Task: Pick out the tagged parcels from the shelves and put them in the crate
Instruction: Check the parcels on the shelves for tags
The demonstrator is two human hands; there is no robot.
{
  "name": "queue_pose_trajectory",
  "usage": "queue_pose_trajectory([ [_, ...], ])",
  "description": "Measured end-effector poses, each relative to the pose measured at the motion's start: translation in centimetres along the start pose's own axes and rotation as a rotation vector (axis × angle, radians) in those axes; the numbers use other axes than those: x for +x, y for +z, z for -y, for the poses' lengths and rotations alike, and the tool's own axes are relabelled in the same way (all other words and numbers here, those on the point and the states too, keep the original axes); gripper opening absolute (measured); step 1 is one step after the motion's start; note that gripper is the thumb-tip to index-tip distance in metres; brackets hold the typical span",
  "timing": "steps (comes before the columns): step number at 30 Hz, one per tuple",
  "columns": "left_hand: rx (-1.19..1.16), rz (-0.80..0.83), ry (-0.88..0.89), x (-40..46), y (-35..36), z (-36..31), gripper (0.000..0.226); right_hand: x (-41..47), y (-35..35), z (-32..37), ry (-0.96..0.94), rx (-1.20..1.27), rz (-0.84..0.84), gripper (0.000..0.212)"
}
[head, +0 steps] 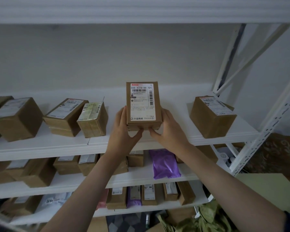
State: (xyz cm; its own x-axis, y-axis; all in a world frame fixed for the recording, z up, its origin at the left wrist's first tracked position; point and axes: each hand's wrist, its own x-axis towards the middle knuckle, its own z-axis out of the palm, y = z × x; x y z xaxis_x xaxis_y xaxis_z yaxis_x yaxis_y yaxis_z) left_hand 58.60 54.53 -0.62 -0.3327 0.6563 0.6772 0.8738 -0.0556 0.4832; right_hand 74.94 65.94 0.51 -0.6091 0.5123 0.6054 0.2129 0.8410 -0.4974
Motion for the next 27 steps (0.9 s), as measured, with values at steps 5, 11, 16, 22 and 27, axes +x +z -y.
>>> queue_pose_trajectory([
  [5,0.013,0.08,-0.001,-0.6,0.2,1.3,0.087,-0.1,0.2,-0.7,0.021,-0.071,0.052,0.074],
  [11,-0.008,0.221,-0.13,-1.4,0.5,3.8,0.087,0.7,1.9,-2.1,0.156,-0.133,0.264,0.067],
  [16,0.006,0.284,-0.257,-0.5,0.1,6.0,0.082,2.7,3.8,-2.3,0.176,-0.136,0.318,0.058],
  [22,0.027,0.273,-0.354,0.5,-1.4,7.9,0.079,5.0,6.6,-1.8,0.163,-0.143,0.347,0.059],
  [27,0.115,0.323,-0.414,0.8,-2.5,9.6,0.068,5.8,8.0,-1.1,0.187,-0.123,0.359,0.058],
])
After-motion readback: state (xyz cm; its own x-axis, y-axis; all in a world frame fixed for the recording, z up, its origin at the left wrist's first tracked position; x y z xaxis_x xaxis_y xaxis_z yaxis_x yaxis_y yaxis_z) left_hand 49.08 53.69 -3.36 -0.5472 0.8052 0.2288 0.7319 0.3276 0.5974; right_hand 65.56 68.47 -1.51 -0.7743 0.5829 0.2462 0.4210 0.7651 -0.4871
